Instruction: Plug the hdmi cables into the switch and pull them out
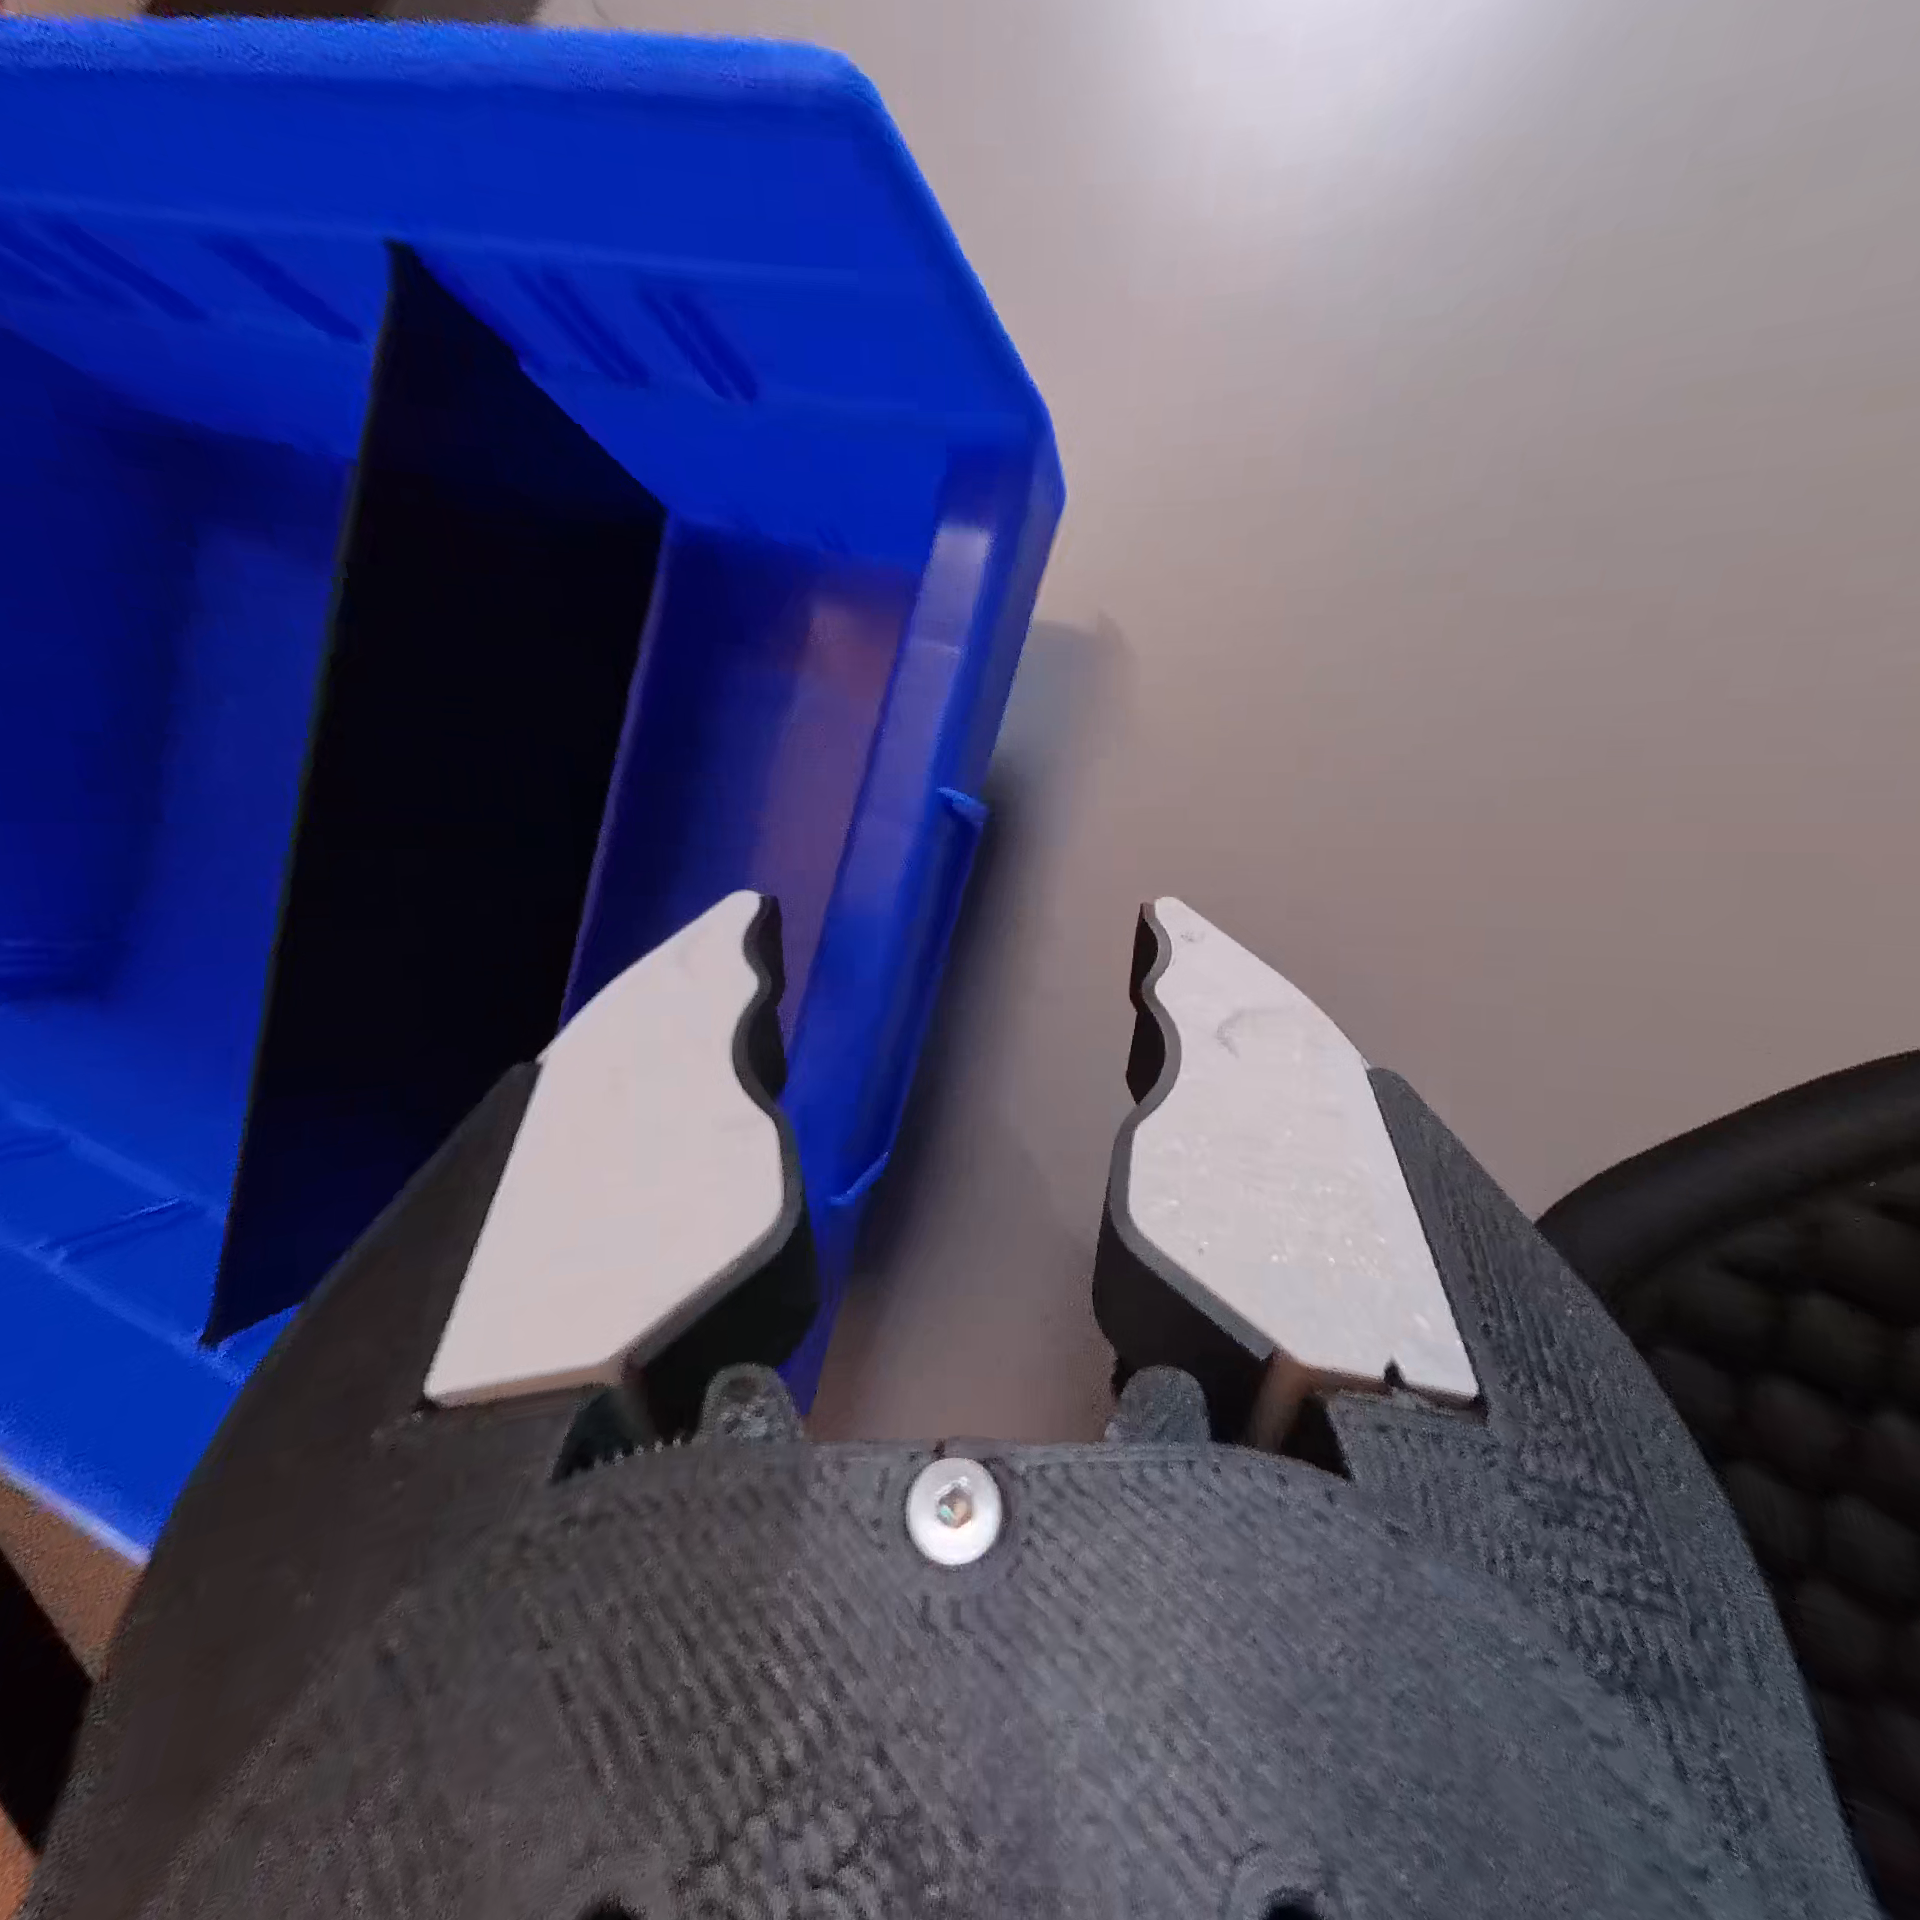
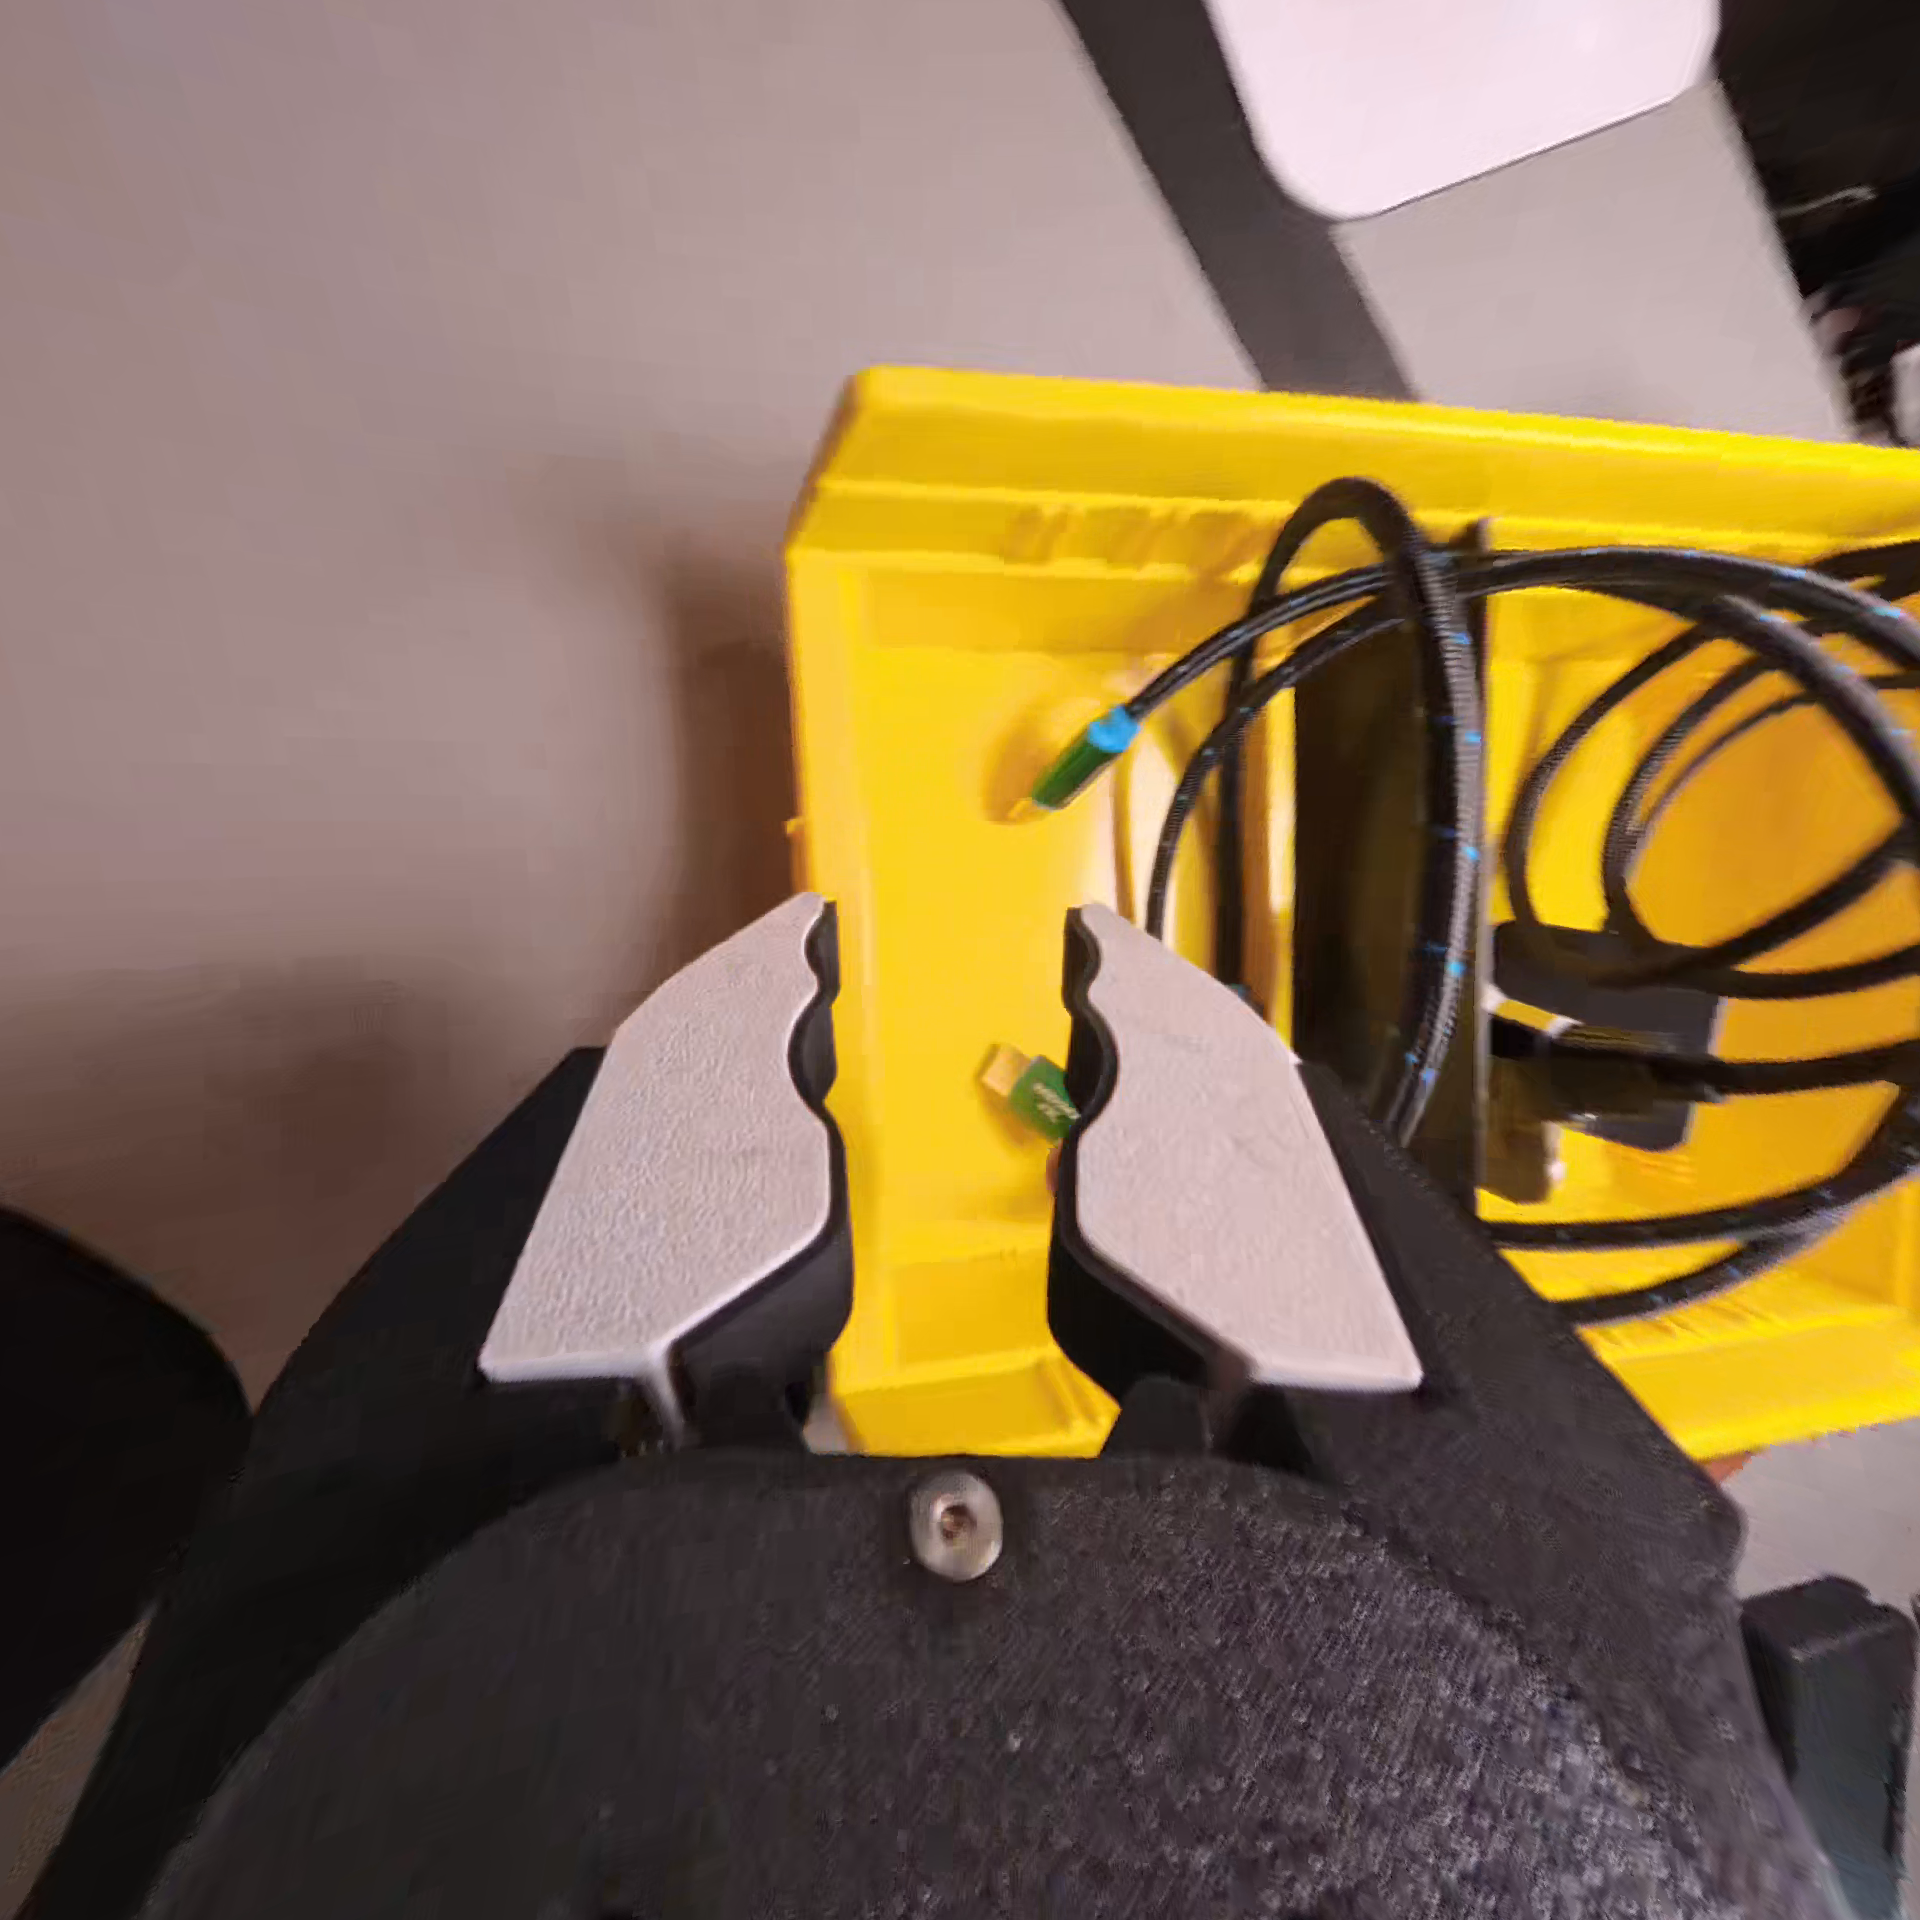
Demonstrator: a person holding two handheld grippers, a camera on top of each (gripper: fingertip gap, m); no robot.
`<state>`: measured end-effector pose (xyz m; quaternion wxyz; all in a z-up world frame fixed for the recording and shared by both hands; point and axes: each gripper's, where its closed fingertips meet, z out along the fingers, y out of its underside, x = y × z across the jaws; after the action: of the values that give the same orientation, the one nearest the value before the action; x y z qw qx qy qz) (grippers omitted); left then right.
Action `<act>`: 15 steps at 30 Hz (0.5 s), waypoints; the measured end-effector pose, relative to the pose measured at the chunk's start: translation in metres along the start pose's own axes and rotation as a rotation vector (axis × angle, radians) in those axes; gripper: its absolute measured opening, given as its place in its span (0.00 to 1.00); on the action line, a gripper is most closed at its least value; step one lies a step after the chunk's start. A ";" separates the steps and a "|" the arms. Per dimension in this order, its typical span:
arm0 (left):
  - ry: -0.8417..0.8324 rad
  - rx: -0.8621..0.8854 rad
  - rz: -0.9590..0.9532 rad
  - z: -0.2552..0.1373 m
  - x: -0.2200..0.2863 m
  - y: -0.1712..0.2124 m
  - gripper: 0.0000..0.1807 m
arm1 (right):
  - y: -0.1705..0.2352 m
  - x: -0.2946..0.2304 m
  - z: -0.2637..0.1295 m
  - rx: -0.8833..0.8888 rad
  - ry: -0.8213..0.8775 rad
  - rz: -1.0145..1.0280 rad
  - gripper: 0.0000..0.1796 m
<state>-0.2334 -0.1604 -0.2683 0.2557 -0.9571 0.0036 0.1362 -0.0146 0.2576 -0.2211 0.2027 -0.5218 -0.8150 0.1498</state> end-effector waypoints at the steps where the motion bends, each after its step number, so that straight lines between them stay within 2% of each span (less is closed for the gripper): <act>1: 0.015 -0.018 0.011 0.004 0.003 0.002 0.36 | 0.005 -0.011 0.010 -0.042 -0.013 -0.036 0.25; 3: -0.020 -0.054 0.055 0.010 -0.002 0.004 0.34 | 0.013 -0.025 0.030 -0.113 -0.018 -0.087 0.28; 6: -0.053 -0.087 0.084 0.019 -0.010 0.003 0.30 | 0.022 -0.029 0.049 -0.204 0.037 -0.146 0.26; 7: -0.067 -0.100 0.098 0.022 -0.013 0.005 0.29 | 0.022 -0.028 0.052 -0.217 0.071 -0.167 0.23; 9: -0.091 -0.121 0.137 0.030 -0.018 0.008 0.23 | 0.022 -0.024 0.054 -0.224 0.134 -0.189 0.14; 11: -0.062 -0.097 0.190 0.036 -0.013 0.005 0.17 | 0.023 -0.024 0.053 -0.217 0.161 -0.203 0.15; 15: -0.069 -0.035 0.253 0.043 -0.004 -0.014 0.16 | 0.026 -0.039 0.048 -0.189 0.203 -0.266 0.15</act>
<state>-0.2470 -0.1270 -0.2961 0.2198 -0.9480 0.1131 0.2005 -0.0030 0.2309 -0.2813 0.2521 -0.4386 -0.8626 -0.0091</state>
